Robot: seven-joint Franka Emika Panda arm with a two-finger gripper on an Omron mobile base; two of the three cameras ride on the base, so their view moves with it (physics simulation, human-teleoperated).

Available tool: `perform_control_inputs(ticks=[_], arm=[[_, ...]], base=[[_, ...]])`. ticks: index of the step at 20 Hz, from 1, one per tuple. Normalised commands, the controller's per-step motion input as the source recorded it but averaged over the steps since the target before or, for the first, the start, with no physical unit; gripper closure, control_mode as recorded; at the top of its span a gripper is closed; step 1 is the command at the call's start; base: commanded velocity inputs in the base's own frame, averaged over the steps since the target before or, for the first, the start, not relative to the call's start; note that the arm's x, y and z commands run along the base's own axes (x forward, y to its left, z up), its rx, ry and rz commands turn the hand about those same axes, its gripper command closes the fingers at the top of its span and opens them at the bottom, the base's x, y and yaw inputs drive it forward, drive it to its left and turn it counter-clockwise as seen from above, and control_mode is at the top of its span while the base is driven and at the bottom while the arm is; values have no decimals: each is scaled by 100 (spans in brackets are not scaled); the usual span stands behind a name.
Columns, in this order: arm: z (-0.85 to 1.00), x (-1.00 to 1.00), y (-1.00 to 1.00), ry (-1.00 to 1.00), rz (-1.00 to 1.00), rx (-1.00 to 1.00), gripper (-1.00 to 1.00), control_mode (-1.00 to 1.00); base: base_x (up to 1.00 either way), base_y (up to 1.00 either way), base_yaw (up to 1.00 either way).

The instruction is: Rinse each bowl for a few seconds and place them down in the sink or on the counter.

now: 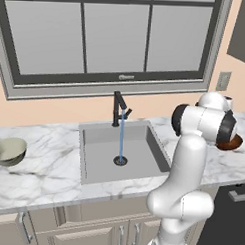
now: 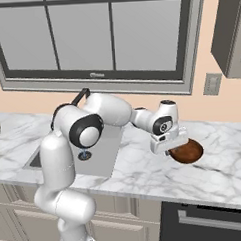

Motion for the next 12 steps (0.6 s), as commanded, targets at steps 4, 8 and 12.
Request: perform_control_inputs(ticks=[4,8,12], arm=[[38,-20,46,0,15,-6,100,-100],[61,-18,52,0,27,-8,100,-100],[56,-15,50,0,31,-10,100,-100]], base=[[0,0,0],[0,0,0],[0,0,0]])
